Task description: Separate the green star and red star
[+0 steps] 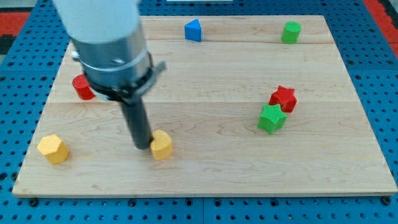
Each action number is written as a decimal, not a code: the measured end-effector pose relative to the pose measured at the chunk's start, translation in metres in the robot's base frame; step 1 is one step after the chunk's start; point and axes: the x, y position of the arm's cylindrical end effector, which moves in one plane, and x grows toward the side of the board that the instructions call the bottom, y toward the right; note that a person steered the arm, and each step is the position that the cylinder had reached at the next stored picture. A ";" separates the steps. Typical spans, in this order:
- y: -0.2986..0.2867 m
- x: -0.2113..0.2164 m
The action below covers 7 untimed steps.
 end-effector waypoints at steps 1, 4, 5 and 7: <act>-0.005 -0.012; 0.209 -0.072; 0.263 0.000; 0.183 -0.001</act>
